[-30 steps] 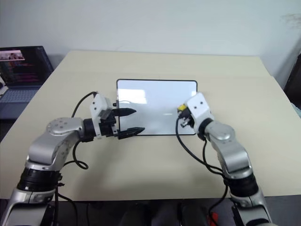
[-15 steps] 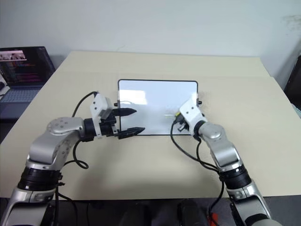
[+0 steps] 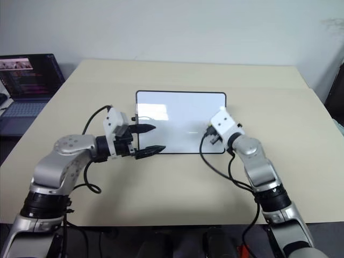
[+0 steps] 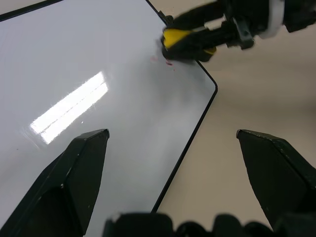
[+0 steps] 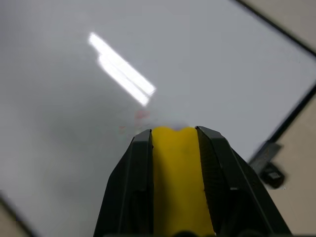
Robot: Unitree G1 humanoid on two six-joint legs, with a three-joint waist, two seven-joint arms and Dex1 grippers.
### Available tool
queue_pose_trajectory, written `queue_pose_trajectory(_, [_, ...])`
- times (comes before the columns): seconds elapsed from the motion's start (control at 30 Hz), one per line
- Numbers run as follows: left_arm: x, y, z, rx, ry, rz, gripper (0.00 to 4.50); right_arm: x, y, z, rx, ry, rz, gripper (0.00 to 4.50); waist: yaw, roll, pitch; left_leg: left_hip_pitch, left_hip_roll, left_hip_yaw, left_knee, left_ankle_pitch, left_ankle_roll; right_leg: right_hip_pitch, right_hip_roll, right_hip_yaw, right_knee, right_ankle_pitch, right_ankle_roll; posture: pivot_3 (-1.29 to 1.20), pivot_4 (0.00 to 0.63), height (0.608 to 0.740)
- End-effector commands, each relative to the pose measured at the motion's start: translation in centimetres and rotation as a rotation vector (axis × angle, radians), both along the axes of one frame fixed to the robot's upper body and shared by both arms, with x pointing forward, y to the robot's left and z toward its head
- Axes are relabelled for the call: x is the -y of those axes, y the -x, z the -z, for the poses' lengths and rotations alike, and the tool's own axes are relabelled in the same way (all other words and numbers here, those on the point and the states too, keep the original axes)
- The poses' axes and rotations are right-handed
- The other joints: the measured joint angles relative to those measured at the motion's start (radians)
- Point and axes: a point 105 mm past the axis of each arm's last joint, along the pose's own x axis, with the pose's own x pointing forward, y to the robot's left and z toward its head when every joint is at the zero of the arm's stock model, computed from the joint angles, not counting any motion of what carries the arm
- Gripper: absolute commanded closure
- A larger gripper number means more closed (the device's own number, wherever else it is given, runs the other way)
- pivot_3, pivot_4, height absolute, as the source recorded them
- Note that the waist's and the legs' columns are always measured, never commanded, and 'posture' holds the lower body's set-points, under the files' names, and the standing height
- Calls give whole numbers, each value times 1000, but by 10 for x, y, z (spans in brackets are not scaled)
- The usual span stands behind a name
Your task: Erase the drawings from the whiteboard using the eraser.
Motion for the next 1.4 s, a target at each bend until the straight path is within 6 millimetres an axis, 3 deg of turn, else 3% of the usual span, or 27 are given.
queue_pose_trajectory(0.03, [2, 3, -13, 53, 14, 13, 0, -5, 8, 20, -84, 45, -39, 3534, -3, 0, 0, 1, 0, 0, 0, 0, 0, 0, 0, 0, 0, 0, 0, 0, 150, 740])
queue_pose_trajectory(0.1, [1, 2, -13, 53, 13, 12, 0, -1, -1, 11, -21, 51, 9, 3534, -4, 0, 0, 2, 0, 0, 0, 0, 0, 0, 0, 0, 1, 0, 0, 0, 150, 740])
queue_pose_trajectory(0.23, [2, 3, -13, 51, 13, 10, 0, 9, -24, -25, 189, 53, 136, 3534, -6, 0, 0, 2, 0, 1, 1, 1, 0, 1, 1, 1, 1, 1, -1, 0, 150, 740])
queue_pose_trajectory(0.3, [1, 3, -12, 48, 12, 10, 0, 7, -27, -30, 205, 30, 140, 3534, -3, 0, 0, 2, 0, 1, 1, 1, 0, 1, 1, 1, 1, 1, -1, 0, 150, 740])
queue_pose_trajectory(0.47, [1, 3, -12, 49, 13, 9, 0, 1, -23, -14, 111, 38, 92, 3534, -1, 0, 0, 1, 0, 1, 0, 1, 0, 1, 1, 1, 0, 1, -2, 0, 150, 740])
queue_pose_trajectory(0.57, [0, 3, -12, 50, 13, 7, 0, -9, -5, 12, -29, 82, -32, 3534, 0, 0, 0, 1, 0, 1, 0, 1, 0, 1, 0, 1, 0, 2, -2, 0, 150, 740])
queue_pose_trajectory(0.63, [0, 3, -12, 51, 12, 6, 0, -12, 1, 17, -55, 92, -68, 3534, -1, 0, 0, 2, 0, 0, 0, 1, 0, 1, 1, 0, 0, 1, -2, 0, 150, 740])
queue_pose_trajectory(0.7, [0, 3, -12, 51, 13, 6, 0, -13, -2, 11, -24, 80, -50, 3534, -4, 0, 0, 2, 0, 1, 0, 1, 0, 1, 1, 1, 0, 1, -2, 0, 150, 740])
queue_pose_trajectory(0.87, [2, 4, -12, 50, 14, 9, 0, -2, -28, -30, 169, -11, 106, 3534, -7, 0, 0, 3, 0, 1, 0, 1, 0, 1, 1, 1, 1, 2, -2, 0, 150, 740])
queue_pose_trajectory(0.97, [2, 4, -12, 48, 13, 10, 0, -1, -32, -41, 215, -36, 132, 3534, -1, 0, 0, 2, 0, 1, 0, 2, 0, 1, 1, 1, 1, 2, -2, 0, 150, 740])
queue_pose_trajectory(1.07, [1, 3, -12, 50, 14, 8, 0, -5, -29, -28, 150, -23, 94, 3534, 0, 0, 0, 0, 0, 1, -1, 1, 0, 0, 0, 0, 0, 2, -2, 0, 150, 740])
queue_pose_trajectory(1.27, [-2, 3, -11, 51, 13, 0, 0, -20, -2, 12, -10, 30, -45, 3534, -1, 0, 0, 1, 0, 0, -1, 1, 0, 0, 0, 0, -1, 2, -2, 0, 150, 740])
queue_pose_trajectory(1.4, [0, 3, -11, 50, 15, 3, 0, -9, -9, -2, 59, -5, 32, 3534, -1, 0, 0, 1, 0, 1, -1, 1, 0, 0, 1, 0, 0, 2, -2, 0, 150, 740])
